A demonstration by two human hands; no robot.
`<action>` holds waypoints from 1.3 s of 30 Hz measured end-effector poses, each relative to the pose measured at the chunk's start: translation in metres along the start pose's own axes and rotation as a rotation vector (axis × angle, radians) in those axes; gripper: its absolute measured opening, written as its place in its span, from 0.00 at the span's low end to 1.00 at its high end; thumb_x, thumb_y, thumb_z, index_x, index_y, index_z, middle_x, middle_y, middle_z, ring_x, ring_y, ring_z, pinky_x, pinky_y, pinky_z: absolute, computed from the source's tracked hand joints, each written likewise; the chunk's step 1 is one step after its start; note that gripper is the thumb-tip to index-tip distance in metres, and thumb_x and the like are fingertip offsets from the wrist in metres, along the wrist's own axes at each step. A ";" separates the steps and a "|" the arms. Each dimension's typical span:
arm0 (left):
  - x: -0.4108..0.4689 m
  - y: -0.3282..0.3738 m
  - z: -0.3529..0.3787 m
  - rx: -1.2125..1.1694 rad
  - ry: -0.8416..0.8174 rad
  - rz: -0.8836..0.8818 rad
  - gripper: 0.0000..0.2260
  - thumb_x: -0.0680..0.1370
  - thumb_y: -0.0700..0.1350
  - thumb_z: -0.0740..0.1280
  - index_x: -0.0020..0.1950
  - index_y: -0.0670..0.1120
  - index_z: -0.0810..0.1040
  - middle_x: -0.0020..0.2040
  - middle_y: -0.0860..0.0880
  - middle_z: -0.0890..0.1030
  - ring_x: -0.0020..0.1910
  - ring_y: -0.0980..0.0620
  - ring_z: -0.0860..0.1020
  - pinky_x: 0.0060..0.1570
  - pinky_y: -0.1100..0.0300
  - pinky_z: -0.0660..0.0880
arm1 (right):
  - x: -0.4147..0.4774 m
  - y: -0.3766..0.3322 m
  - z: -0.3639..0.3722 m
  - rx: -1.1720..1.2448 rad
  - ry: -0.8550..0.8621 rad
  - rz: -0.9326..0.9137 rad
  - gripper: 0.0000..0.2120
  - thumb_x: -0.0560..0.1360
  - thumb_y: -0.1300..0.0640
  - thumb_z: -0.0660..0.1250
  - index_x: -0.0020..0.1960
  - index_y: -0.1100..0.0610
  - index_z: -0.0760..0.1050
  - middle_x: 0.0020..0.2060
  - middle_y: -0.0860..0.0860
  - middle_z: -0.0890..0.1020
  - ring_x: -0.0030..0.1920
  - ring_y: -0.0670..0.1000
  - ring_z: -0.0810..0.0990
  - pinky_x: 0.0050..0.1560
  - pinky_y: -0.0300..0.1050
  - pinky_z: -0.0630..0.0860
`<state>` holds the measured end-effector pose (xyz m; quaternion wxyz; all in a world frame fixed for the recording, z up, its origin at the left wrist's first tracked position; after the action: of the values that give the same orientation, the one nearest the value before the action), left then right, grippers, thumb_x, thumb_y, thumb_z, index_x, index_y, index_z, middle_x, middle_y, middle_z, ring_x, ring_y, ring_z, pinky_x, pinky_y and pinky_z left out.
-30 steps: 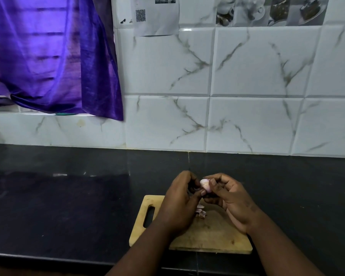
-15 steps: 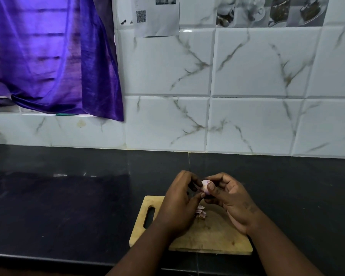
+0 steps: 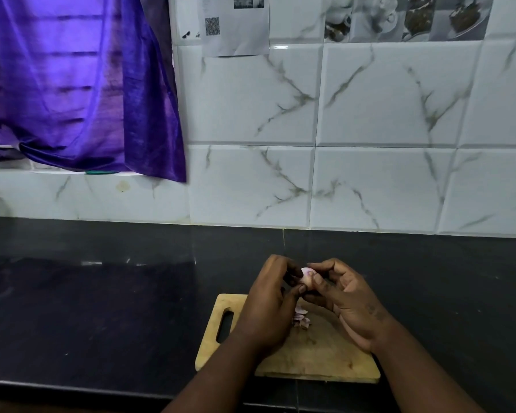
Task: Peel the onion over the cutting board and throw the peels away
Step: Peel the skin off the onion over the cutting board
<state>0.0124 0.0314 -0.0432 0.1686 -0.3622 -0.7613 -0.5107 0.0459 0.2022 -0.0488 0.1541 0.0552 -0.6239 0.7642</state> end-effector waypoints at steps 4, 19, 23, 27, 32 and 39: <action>0.000 0.000 0.002 0.018 -0.041 0.000 0.06 0.84 0.41 0.68 0.54 0.51 0.74 0.53 0.56 0.74 0.53 0.57 0.76 0.48 0.63 0.77 | 0.003 0.003 -0.002 -0.019 0.020 -0.009 0.10 0.77 0.63 0.73 0.57 0.63 0.80 0.55 0.62 0.86 0.53 0.59 0.87 0.53 0.54 0.84; -0.001 -0.001 0.002 0.021 -0.079 -0.002 0.09 0.85 0.43 0.66 0.61 0.56 0.71 0.57 0.60 0.74 0.57 0.62 0.76 0.51 0.67 0.78 | 0.000 -0.002 0.001 -0.025 0.024 -0.002 0.12 0.74 0.61 0.74 0.55 0.65 0.79 0.53 0.62 0.86 0.49 0.57 0.88 0.48 0.49 0.85; -0.001 -0.002 0.003 0.034 -0.068 0.000 0.07 0.85 0.44 0.66 0.59 0.55 0.71 0.55 0.59 0.74 0.54 0.62 0.75 0.48 0.71 0.75 | -0.001 -0.002 0.002 -0.021 0.012 -0.007 0.12 0.74 0.61 0.74 0.55 0.65 0.79 0.51 0.60 0.86 0.48 0.56 0.88 0.47 0.48 0.85; 0.000 -0.003 0.004 0.034 -0.077 0.013 0.05 0.85 0.43 0.65 0.56 0.52 0.72 0.53 0.57 0.73 0.51 0.56 0.76 0.45 0.62 0.77 | 0.000 -0.002 0.001 -0.023 0.006 0.001 0.12 0.77 0.64 0.72 0.58 0.69 0.77 0.53 0.62 0.86 0.49 0.56 0.88 0.47 0.48 0.85; -0.001 -0.003 0.003 -0.022 -0.035 -0.012 0.03 0.85 0.47 0.66 0.56 0.54 0.73 0.53 0.58 0.75 0.52 0.59 0.77 0.46 0.68 0.76 | -0.001 -0.002 0.000 -0.012 0.019 -0.016 0.12 0.76 0.65 0.73 0.57 0.67 0.77 0.56 0.64 0.85 0.52 0.59 0.87 0.52 0.53 0.85; 0.002 -0.010 0.004 0.022 -0.013 -0.068 0.04 0.85 0.50 0.66 0.51 0.55 0.73 0.49 0.56 0.76 0.47 0.56 0.76 0.44 0.58 0.75 | -0.002 -0.003 0.000 -0.068 -0.005 -0.007 0.18 0.67 0.71 0.78 0.53 0.62 0.75 0.51 0.61 0.88 0.53 0.58 0.87 0.51 0.52 0.85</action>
<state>0.0045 0.0339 -0.0501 0.1501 -0.3376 -0.7797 -0.5056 0.0488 0.2024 -0.0467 0.1570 0.0543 -0.6499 0.7416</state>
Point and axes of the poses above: each hand's wrist, its own x-axis towards the middle knuckle, its own z-axis out of the palm, y = z × x, the point moved 2 cm from there along x, towards the middle knuckle
